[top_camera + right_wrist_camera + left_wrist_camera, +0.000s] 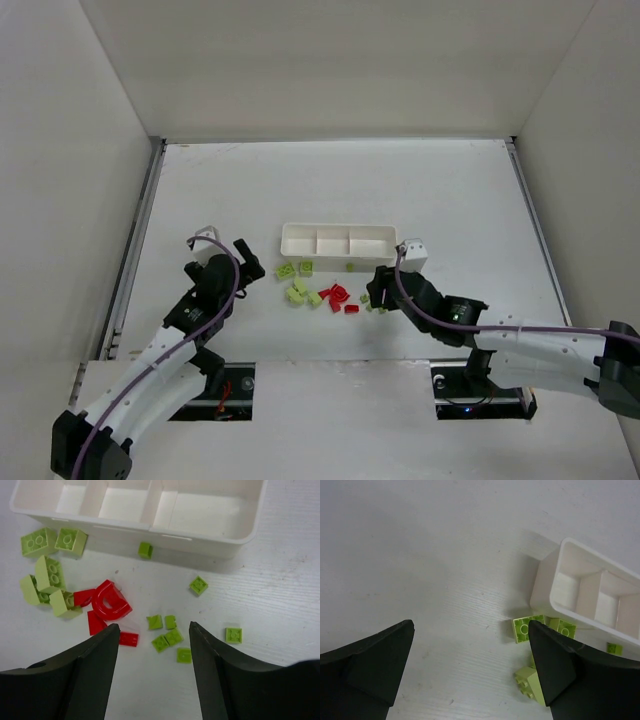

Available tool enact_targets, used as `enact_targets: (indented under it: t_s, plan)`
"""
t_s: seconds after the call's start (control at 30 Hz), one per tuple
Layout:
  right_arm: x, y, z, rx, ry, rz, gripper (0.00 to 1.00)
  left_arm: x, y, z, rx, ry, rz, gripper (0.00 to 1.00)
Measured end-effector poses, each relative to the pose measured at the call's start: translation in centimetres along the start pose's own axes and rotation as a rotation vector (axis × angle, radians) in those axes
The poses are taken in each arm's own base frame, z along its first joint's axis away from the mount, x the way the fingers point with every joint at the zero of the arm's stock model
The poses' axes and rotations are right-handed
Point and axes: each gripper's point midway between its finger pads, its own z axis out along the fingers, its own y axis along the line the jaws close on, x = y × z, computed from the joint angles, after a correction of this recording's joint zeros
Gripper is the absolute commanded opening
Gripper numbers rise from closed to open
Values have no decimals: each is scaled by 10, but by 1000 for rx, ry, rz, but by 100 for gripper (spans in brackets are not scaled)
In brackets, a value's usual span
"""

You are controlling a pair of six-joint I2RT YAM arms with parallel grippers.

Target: Sort the legos into containers by color

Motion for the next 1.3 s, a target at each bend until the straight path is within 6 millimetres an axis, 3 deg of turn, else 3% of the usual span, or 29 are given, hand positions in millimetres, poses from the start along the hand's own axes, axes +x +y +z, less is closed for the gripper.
enact_targets:
  t_s: [0.03,0.07,0.1,0.2,0.3,0.4,0.43,0.47,0.5,0.57,0.63,0.83,1.07,1.3]
  plan:
    - [-3,1,1,-8,-6,2,60,-1,2,1,-8,-1,-6,100]
    - [-5,5,2,-27,-12,3,50,-3,3,3,-12,-9,-21,100]
    - [-7,8,2,-41,-15,3,33,-6,5,6,-18,-28,-54,100]
    - [-6,21,7,-94,-10,-11,11,-12,3,9,-17,-50,-75,100]
    - [4,30,15,-127,33,-38,9,-15,-1,14,-17,-71,-88,100]
    - [16,38,22,-154,85,-67,13,-16,-6,15,-12,-99,-117,100]
    - [20,41,25,-163,99,-76,17,-17,-8,14,-8,-107,-127,94]
    - [27,46,30,-180,122,-95,29,-20,-14,11,5,-132,-144,39]
    - [30,49,33,-186,135,-99,33,-21,-18,10,18,-140,-146,26]
    - [37,52,37,-196,156,-117,44,-18,-24,8,28,-135,-105,18]
    - [42,55,42,-203,167,-133,52,-10,-31,7,42,-112,-58,18]
    - [53,60,59,-202,195,-160,56,25,-59,-12,156,-29,66,45]
    - [58,62,71,-195,207,-178,56,39,-72,-27,233,6,83,47]
    - [55,59,79,-178,204,-198,52,49,-71,-27,242,26,93,49]
